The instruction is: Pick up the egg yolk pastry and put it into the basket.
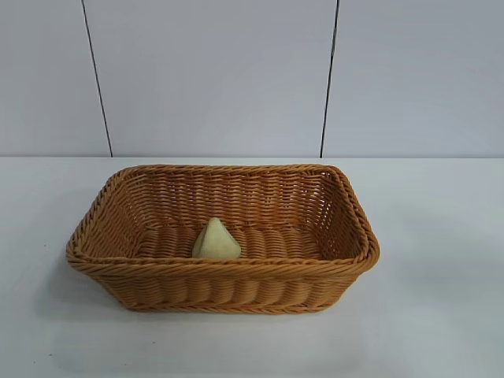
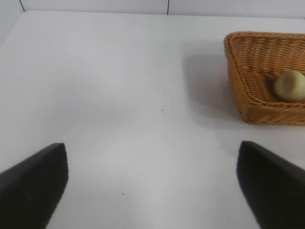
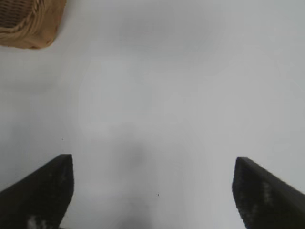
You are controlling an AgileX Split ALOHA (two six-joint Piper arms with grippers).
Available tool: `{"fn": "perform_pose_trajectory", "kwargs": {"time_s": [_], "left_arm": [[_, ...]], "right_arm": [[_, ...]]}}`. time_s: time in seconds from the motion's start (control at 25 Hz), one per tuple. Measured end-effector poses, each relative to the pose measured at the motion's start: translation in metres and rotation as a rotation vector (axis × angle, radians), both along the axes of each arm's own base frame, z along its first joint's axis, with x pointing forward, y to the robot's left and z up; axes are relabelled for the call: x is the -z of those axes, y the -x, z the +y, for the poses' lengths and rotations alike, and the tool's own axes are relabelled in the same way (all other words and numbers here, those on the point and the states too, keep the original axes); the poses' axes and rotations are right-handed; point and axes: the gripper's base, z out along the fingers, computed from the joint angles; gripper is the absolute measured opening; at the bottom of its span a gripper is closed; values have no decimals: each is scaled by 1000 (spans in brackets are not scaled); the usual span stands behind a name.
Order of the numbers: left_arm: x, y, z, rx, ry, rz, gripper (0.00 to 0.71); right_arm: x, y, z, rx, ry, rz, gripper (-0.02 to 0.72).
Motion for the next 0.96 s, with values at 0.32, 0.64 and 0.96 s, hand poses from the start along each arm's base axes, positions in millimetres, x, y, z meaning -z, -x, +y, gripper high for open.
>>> {"fn": "perform_pose_trajectory", "kwargs": {"time_s": [0.32,0.64,0.96], "left_arm": [[0,0,0,0,0,0,692],[0,0,0,0,0,0,692],[0,0,0,0,0,0,692]], "right_arm": [[-7,22,-2,27,-19,-143,644],[-12,58,-5,76,-28,-375,644],[-11,67,-4,74,-32,-415,644]]}}
